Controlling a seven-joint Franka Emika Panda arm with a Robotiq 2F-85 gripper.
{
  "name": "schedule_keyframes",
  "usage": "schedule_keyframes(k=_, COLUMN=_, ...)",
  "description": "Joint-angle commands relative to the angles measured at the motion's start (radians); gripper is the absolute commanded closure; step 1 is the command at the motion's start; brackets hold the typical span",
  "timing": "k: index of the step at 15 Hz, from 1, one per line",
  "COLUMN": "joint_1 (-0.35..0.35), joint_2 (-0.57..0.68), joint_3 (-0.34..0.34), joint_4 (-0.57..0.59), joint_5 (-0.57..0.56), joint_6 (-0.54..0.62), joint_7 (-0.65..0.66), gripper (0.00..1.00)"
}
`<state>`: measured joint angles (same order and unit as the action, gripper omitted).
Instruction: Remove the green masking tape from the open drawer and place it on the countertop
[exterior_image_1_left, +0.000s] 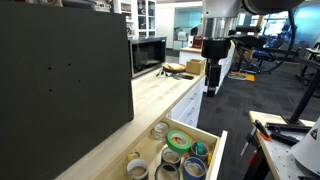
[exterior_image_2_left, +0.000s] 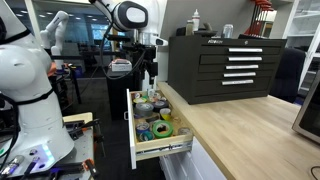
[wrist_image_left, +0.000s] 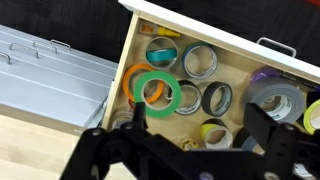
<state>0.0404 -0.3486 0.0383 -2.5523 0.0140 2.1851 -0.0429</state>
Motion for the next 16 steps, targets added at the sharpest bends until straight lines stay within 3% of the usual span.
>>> schedule_keyframes(k=1, joint_1=0.003, joint_2=-0.001, joint_3=-0.003, joint_4=0.002, joint_5=-0.001, joint_6=-0.002, joint_7=0.001, gripper=0.0)
schedule_keyframes(k=4, joint_1=0.003, joint_2=-0.005, joint_3=-0.003, joint_4=0.003, joint_5=-0.001, joint_6=-0.002, joint_7=0.001, gripper=0.0)
schedule_keyframes(k=9, joint_1=0.008, joint_2=0.049, joint_3=-0.003, joint_4=-0.065, joint_5=0.002, joint_6=0.095, joint_7=-0.012, gripper=0.0)
schedule_keyframes(k=16, joint_1=0.02, joint_2=0.217, joint_3=0.011, joint_4=-0.074, joint_5=0.006, joint_6=0.269, joint_7=-0.029, gripper=0.0)
